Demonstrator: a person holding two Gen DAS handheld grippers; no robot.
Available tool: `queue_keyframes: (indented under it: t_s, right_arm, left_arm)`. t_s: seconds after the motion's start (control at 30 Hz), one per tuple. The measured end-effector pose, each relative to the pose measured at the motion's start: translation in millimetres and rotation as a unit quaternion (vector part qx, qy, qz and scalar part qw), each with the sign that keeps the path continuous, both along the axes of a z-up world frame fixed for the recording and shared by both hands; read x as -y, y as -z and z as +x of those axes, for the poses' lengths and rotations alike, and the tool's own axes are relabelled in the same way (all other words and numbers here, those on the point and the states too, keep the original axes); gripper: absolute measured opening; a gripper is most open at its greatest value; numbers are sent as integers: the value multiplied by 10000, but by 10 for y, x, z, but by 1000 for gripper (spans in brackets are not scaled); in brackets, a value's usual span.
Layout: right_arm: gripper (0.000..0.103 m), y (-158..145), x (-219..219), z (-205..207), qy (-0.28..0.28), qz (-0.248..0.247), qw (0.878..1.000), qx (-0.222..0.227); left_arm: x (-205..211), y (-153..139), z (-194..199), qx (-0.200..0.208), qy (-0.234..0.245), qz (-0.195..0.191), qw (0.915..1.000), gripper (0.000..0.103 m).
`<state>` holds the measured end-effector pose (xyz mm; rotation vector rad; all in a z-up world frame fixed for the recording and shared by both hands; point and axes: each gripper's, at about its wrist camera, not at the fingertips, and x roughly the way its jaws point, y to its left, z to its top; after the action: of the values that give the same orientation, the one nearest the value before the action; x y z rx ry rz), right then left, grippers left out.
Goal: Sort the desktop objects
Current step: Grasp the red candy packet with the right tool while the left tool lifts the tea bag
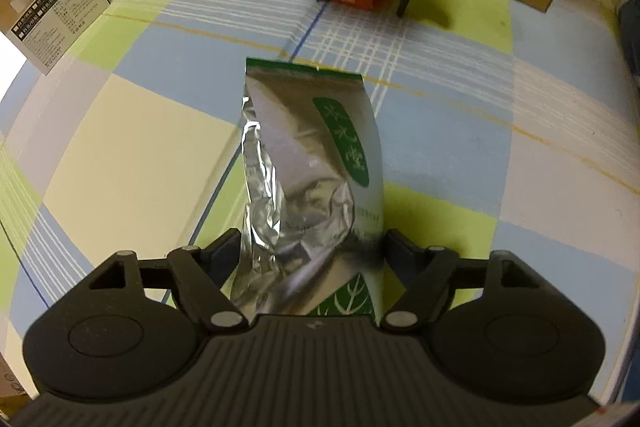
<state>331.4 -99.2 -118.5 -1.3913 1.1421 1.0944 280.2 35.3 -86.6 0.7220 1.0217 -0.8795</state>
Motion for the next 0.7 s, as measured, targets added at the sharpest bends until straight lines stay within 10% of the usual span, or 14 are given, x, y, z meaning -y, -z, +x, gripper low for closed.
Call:
queue_keyframes:
  t_s: [0.3,0.63,0.7]
  right_arm:
    - [31,-113,-34,-326,454,73,9989,-52]
    - [31,-331,45,-993,1646,1106,9782,-612]
    - [45,-388,137,-1081,1810,1340,9722,-634]
  left_arm:
    - [107,50,31,-82,-362,-49,9993,78]
    - [80,-48,-445,-371,-986,-290,9940,68]
    - [88,-54,-619,-421,-1049,-374,9929,68]
